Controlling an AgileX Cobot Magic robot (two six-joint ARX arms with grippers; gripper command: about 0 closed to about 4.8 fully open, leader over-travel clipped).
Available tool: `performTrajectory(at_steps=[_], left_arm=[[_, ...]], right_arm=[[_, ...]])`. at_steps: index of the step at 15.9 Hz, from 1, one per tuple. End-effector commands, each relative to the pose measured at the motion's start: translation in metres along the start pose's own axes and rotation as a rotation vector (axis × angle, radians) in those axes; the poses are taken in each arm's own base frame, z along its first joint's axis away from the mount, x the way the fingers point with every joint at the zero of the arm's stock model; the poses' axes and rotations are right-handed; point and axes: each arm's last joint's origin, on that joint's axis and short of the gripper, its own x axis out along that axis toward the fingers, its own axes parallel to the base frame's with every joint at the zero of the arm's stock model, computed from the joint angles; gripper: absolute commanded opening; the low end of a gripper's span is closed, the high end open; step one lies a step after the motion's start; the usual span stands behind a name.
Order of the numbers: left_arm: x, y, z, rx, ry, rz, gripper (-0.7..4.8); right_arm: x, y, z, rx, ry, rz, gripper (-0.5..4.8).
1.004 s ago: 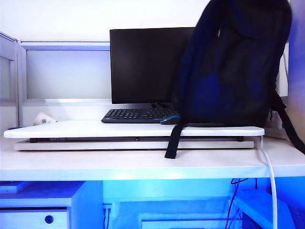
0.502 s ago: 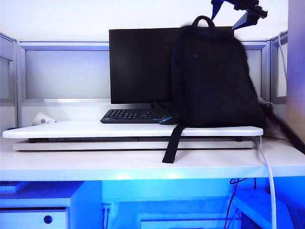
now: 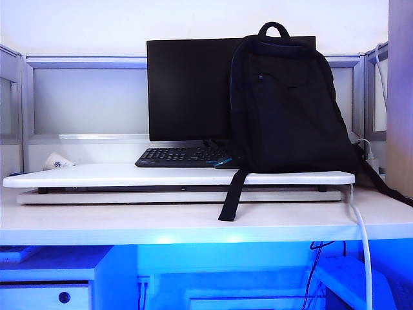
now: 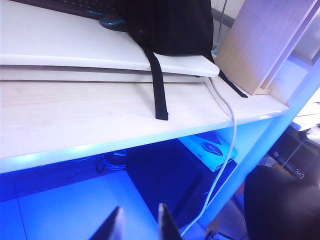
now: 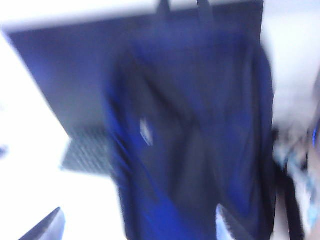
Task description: Grab the backpack from the chair and place it on the desk.
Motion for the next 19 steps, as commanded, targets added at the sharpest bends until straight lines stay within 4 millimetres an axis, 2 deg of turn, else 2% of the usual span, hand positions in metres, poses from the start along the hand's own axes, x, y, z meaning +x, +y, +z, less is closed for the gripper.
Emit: performTrajectory(at_steps=[1,4,9,12,14,17,18,19], left_arm=[[0.000,0.000,-0.002,-0.011,0.020,0.000,1.02],[0.000,0.000,-0.002,-0.011,0.020,0.000,1.02],[0.000,0.002,-0.002,0.096,0.008,0.068,1.02],[0.000,0.005,-0.001,0.169,0.000,0.146,1.01],[-0.001,0.008,-0.001,0.225,-0.004,0.261,1.00],[-0.003,0.012,-0.001,0.288,0.014,0.442,0.97],[-0.005,0.014,-0.001,0.295,0.039,0.534,0.97],[-0.008,0.016,-0.002,0.281,0.071,0.649,0.97]], right_arm=[[-0.058,0.016,0.015,-0.040,-0.046,0.034,3.68],[-0.093,0.018,0.007,-0.100,0.054,-0.017,3.68],[-0.104,0.017,0.003,-0.096,0.078,-0.067,3.61],[-0.103,0.014,-0.011,-0.025,0.049,-0.082,3.58],[-0.101,0.010,-0.040,0.000,0.019,-0.082,3.53],[-0.107,0.002,-0.097,0.001,0.002,-0.096,3.00],[-0.109,-0.001,-0.119,0.001,0.004,-0.108,2.96],[-0.110,-0.005,-0.150,0.001,0.014,-0.108,2.73]])
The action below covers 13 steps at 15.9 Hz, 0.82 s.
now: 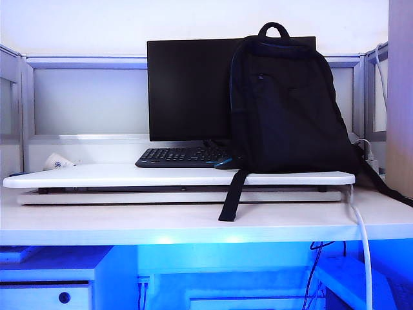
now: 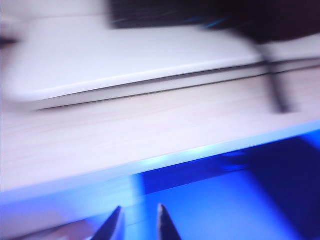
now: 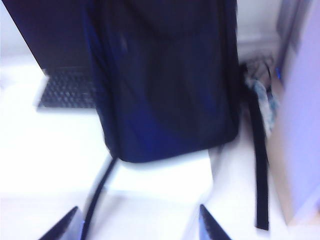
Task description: Grab the backpack from the chair and place it on the desk.
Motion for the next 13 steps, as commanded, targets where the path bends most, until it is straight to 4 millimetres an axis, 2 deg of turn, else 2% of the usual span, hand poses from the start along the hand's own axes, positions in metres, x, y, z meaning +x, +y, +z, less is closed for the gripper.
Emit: performTrajectory(at_steps=[1,3,4,5,6,7,8,9,13], left_arm=[[-0.004,0.007,-0.006,0.021,0.131,0.269,0.97],[-0.005,0.008,-0.006,0.029,0.146,0.321,0.97],[-0.005,0.008,-0.006,0.045,0.149,0.323,0.97],[-0.005,0.008,-0.006,0.045,0.148,0.320,0.97],[-0.005,0.008,-0.006,0.045,0.148,0.320,0.97],[-0.005,0.008,-0.006,0.045,0.148,0.320,0.97],[-0.005,0.008,-0.006,0.045,0.148,0.320,0.97],[-0.005,0.008,-0.006,0.044,0.148,0.320,0.97],[-0.005,0.007,-0.006,0.041,0.144,0.276,0.79]], right_arm=[[0.000,-0.008,-0.055,0.004,-0.054,-0.008,2.46],[0.006,-0.013,-0.096,0.009,-0.019,-0.007,2.04],[0.008,-0.018,-0.128,0.030,-0.001,-0.009,1.96],[0.007,-0.021,-0.148,0.036,-0.012,-0.007,1.54],[0.005,-0.022,-0.162,0.038,-0.032,-0.005,0.97],[0.003,-0.023,-0.170,0.037,-0.049,-0.002,0.71],[-0.009,-0.028,-0.202,0.037,-0.122,0.001,0.24],[-0.011,-0.029,-0.210,0.037,-0.129,-0.001,0.00],[-0.021,-0.035,-0.252,0.038,-0.160,-0.008,-0.05]])
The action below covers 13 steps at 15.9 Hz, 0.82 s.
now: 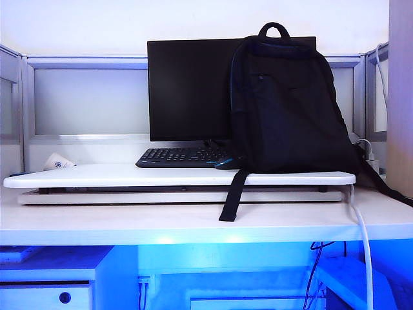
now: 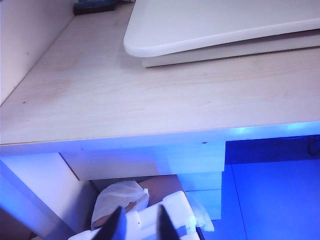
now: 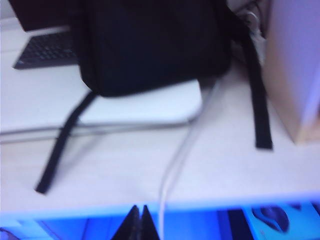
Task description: Grab the backpack from the chair and place it on the desk.
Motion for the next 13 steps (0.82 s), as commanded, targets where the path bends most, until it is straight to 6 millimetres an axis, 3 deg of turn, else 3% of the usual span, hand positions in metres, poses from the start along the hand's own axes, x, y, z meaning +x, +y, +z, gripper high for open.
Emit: performTrajectory(at_steps=[1,7,9,13], left_arm=[[0.000,-0.002,-0.003,0.004,0.020,-0.069,0.79],[0.000,-0.003,-0.002,0.003,0.016,-0.098,0.79],[0.000,-0.003,-0.002,0.004,0.017,-0.096,0.79],[0.000,-0.003,-0.002,0.002,0.017,-0.097,0.80]], right_arm=[[-0.008,-0.003,-0.024,0.004,-0.037,0.047,-0.05],[-0.011,-0.006,-0.072,0.013,0.016,0.242,-0.05],[-0.015,-0.008,-0.085,-0.026,0.111,0.216,-0.05],[-0.015,-0.009,-0.085,-0.036,0.108,0.195,-0.05]])
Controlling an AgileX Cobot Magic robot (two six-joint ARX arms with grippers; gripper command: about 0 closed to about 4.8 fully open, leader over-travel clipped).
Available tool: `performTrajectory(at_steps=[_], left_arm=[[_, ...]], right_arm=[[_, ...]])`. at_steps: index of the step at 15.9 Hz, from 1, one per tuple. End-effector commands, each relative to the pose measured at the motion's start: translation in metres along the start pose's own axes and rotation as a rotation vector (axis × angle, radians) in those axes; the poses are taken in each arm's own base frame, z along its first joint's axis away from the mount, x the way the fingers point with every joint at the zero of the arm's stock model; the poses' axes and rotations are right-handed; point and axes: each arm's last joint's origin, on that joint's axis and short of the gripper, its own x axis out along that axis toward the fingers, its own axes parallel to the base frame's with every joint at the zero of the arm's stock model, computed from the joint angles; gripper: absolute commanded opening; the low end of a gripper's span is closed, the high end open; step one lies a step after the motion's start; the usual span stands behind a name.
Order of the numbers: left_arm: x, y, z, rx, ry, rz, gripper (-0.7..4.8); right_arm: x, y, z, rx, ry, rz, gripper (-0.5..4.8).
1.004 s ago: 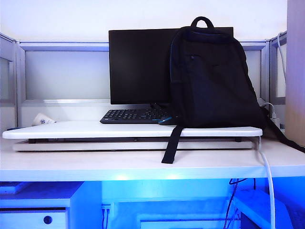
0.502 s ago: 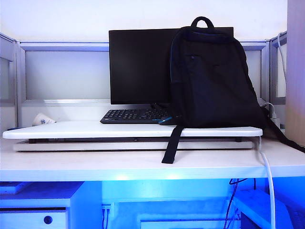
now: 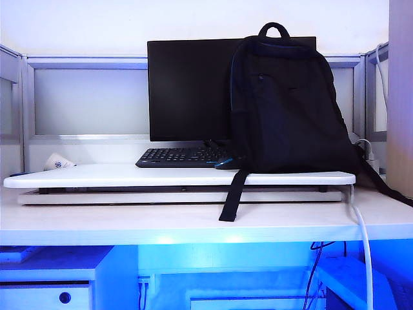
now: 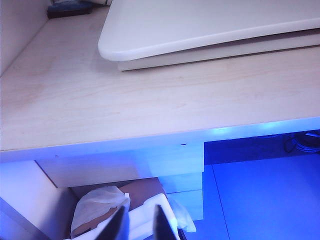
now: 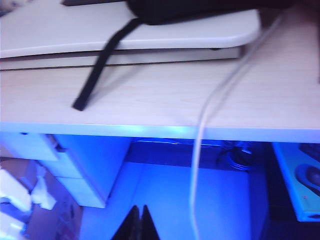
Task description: Grab the backpack from the chair and place it on the desk.
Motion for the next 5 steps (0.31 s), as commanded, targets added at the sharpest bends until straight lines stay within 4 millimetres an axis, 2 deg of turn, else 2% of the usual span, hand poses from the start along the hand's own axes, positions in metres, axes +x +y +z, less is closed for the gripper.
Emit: performTrajectory(at_steps=[1,3,5], left_arm=[[0.0002,-0.0006,-0.0030,-0.002,0.028,-0.014,0.80],[0.0002,-0.0006,-0.0029,-0.001,0.027,-0.013,0.80],[0.0002,-0.0006,-0.0029,-0.001,0.027,-0.013,0.80]], right_arm=[[-0.0002,0.0003,-0.0009,0.016,0.013,0.010,-0.05],[-0.0003,0.0024,-0.0004,0.078,0.018,0.079,0.01],[-0.0002,0.0013,-0.0002,0.079,0.012,0.043,0.01]])
